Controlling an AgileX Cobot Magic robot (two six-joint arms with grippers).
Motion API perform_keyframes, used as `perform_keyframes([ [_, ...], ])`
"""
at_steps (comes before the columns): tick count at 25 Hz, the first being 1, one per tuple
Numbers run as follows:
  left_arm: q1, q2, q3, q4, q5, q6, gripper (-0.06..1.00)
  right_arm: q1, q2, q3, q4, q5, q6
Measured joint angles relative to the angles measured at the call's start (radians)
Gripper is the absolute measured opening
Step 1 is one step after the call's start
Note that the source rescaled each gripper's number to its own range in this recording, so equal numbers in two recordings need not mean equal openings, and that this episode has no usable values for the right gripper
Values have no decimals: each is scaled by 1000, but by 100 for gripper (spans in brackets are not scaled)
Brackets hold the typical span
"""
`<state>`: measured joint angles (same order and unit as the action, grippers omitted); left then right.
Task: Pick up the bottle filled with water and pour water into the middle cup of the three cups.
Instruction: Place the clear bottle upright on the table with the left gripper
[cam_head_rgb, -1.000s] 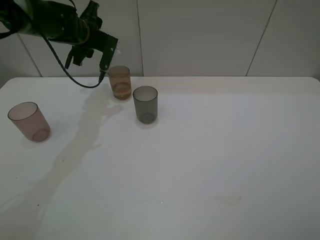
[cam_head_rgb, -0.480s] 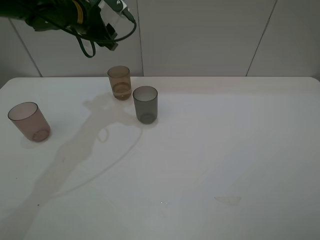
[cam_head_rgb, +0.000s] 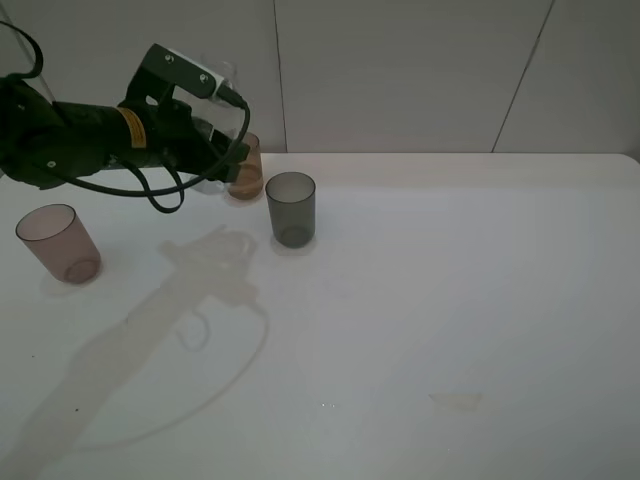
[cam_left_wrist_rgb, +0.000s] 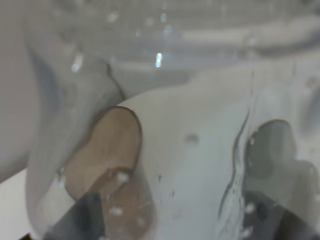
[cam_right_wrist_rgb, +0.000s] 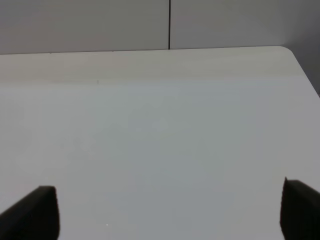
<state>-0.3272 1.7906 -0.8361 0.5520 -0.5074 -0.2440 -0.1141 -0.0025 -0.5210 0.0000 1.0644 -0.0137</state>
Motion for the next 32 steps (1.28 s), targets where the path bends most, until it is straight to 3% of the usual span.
perform_keyframes([
  [5, 0, 10, 149, 10, -275, 42, 1, 0, 0, 0, 0, 0, 0],
  [7, -2, 31, 178, -8, -328, 49, 1, 0, 0, 0, 0, 0, 0],
  [13, -3, 143, 201, -22, -350, 53, 1, 0, 0, 0, 0, 0, 0],
  [19, -3, 245, 207, -21, -469, 79, 1, 0, 0, 0, 0, 0, 0],
  [27, -5, 264, 280, -97, -524, 236, 1, 0, 0, 0, 0, 0, 0],
  [32, -5, 264, 300, -123, -553, 265, 1, 0, 0, 0, 0, 0, 0],
])
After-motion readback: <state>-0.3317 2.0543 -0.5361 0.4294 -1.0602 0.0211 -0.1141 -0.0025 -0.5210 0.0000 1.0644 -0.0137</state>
